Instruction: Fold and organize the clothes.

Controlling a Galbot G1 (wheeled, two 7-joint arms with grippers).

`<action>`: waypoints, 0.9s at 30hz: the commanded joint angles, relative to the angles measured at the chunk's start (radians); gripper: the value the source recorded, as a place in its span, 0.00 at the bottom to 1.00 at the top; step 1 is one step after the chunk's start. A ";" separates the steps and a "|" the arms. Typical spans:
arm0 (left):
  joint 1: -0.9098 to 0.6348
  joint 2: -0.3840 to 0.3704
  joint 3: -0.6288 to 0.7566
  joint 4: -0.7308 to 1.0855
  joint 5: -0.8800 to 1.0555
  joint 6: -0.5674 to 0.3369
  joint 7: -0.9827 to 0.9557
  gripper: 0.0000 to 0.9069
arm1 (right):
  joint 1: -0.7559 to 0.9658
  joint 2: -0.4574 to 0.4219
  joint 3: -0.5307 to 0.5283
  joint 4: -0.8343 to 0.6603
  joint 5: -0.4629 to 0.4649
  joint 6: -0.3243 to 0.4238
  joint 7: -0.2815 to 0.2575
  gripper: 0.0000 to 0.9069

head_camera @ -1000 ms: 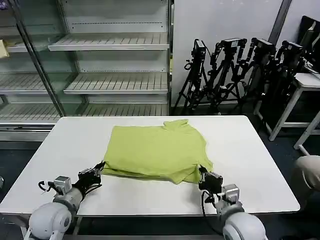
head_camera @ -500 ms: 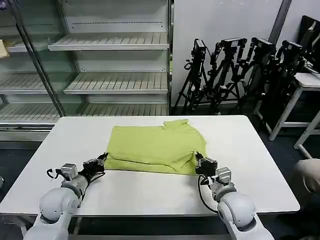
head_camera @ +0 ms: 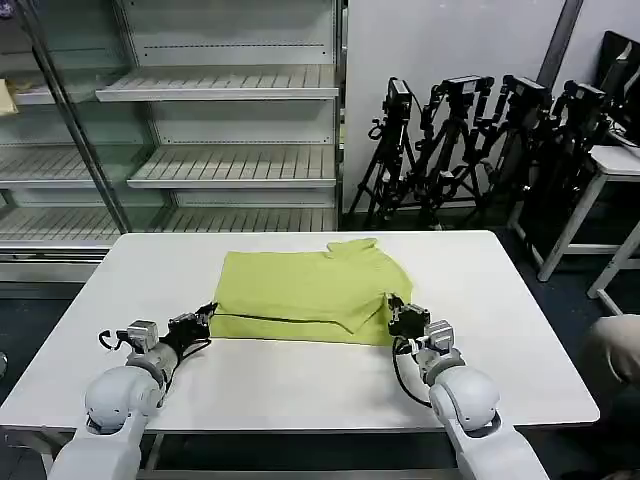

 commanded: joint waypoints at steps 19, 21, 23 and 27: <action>0.160 0.009 -0.009 -0.130 0.026 0.035 -0.001 0.17 | -0.264 -0.072 0.065 0.225 0.039 -0.118 0.092 0.01; 0.153 0.008 -0.007 -0.118 0.027 0.034 -0.022 0.01 | -0.276 -0.072 0.068 0.223 0.039 -0.118 0.098 0.00; 0.152 0.009 -0.006 -0.112 0.006 0.034 -0.042 0.01 | -0.284 -0.070 0.069 0.223 0.057 -0.118 0.112 0.00; 0.160 0.015 -0.002 -0.109 0.008 0.037 -0.048 0.01 | -0.279 -0.069 0.068 0.202 0.075 -0.119 0.116 0.00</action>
